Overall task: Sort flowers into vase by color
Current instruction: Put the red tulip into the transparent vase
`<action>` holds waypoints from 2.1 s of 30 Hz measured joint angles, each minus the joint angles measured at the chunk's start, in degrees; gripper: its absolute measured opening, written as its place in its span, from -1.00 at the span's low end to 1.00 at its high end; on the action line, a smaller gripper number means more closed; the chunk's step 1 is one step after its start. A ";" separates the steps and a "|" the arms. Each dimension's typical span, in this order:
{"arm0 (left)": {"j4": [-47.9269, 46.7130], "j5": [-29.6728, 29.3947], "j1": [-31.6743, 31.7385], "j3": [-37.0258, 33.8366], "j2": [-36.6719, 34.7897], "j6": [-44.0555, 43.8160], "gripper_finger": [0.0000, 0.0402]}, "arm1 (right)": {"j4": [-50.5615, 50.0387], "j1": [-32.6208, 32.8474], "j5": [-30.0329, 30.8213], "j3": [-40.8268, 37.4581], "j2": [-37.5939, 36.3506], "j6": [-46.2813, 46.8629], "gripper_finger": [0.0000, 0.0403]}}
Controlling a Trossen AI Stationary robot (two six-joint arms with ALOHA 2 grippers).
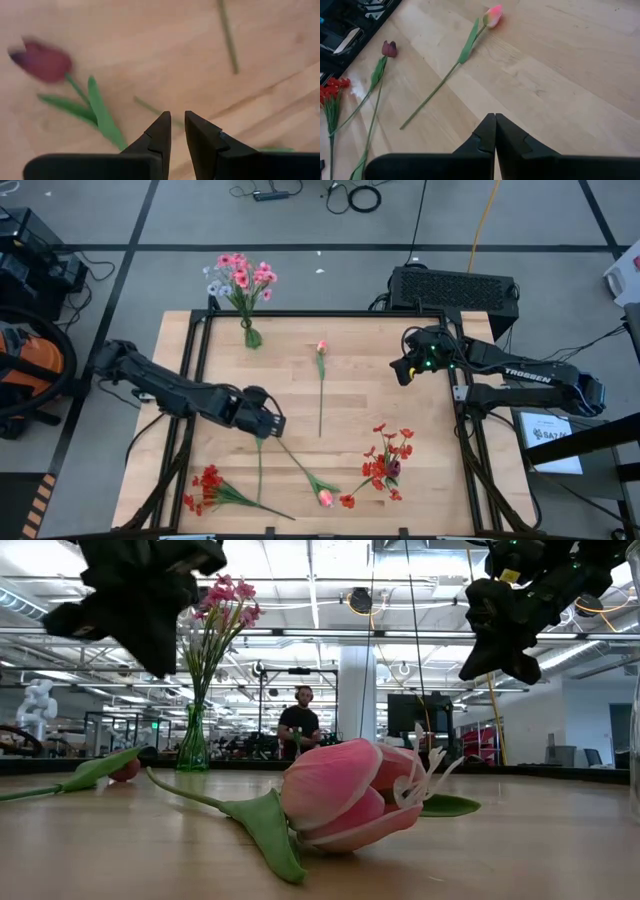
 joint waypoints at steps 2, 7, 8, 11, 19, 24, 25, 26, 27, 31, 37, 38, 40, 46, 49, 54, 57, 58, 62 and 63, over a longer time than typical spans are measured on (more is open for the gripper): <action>0.29 1.86 0.00 0.00 1.60 -2.61 -0.70 | -0.05 0.00 -0.02 0.00 0.00 -0.40 -1.00; 0.07 5.79 0.11 0.00 5.67 -10.10 -0.70 | -0.75 0.00 0.00 0.00 0.00 -0.44 -1.00; 0.13 6.14 0.18 0.00 6.43 -10.51 -0.70 | -1.09 0.00 0.00 0.00 0.00 -0.47 -1.00; -0.45 8.28 0.15 0.00 8.85 -11.89 -0.70 | -2.22 0.00 -0.02 0.00 0.00 -1.44 -1.00; -1.26 15.00 0.03 -0.02 13.15 -13.09 -0.68 | -3.45 0.00 0.00 0.00 0.00 -1.71 -1.00; -1.33 15.48 -0.53 -0.02 13.75 -13.08 -0.54 | -3.47 0.01 -0.01 0.00 0.00 -2.58 -1.00; -1.38 15.48 -0.73 -0.02 13.75 -13.11 -0.51 | -3.47 0.00 -0.01 0.00 0.00 -2.74 -1.00; -1.35 15.49 -0.86 -0.02 13.77 -13.12 -0.47 | -3.48 0.00 -0.01 0.00 0.00 -2.74 -1.00; -1.38 15.53 -0.97 -0.02 13.77 -13.12 -0.43 | -3.47 0.00 -0.01 0.00 0.00 -2.76 -1.00; -1.57 15.82 -1.50 -0.02 13.77 -14.18 -0.33 | -3.47 0.00 0.00 0.00 0.00 -2.98 -1.00; -1.54 17.10 -2.25 -2.82 13.77 -19.48 -0.32 | -3.69 0.00 0.00 0.00 0.00 -3.54 -1.00; -0.48 17.23 -2.35 -3.70 13.77 -19.43 -0.32 | -3.81 0.02 0.00 0.00 0.00 -3.88 -1.00; 3.14 17.23 -2.55 -5.55 13.77 -19.08 -0.32 | -4.13 0.02 0.00 0.00 0.00 -4.37 -1.00; 11.09 17.19 -2.58 -9.05 13.45 -19.06 -0.32 | -5.18 0.00 0.07 0.00 0.00 -4.93 -1.00; 10.28 17.63 -2.58 -9.11 13.45 -19.02 -0.41 | -5.11 0.00 0.19 0.00 0.00 -5.02 -1.00; 9.99 18.53 -2.62 -9.18 13.53 -14.20 -0.88 | -5.14 0.00 0.04 0.00 0.00 -5.09 -1.00; 9.36 17.77 -2.64 -9.23 12.72 -12.65 -0.95 | -5.13 0.01 -1.59 0.00 0.00 -4.62 -1.00; 8.51 17.52 -2.69 -9.27 12.10 -12.55 -0.97 | -5.13 0.01 -2.10 0.00 0.00 -4.62 -1.00; 0.38 16.11 -2.60 -7.84 7.54 -12.53 -0.98 | -6.78 0.00 -4.68 0.00 -0.35 -3.91 -1.00; -1.58 15.24 -2.64 -6.76 5.66 -12.47 -0.98 | -7.98 0.01 -5.62 0.00 -0.65 -3.84 -1.00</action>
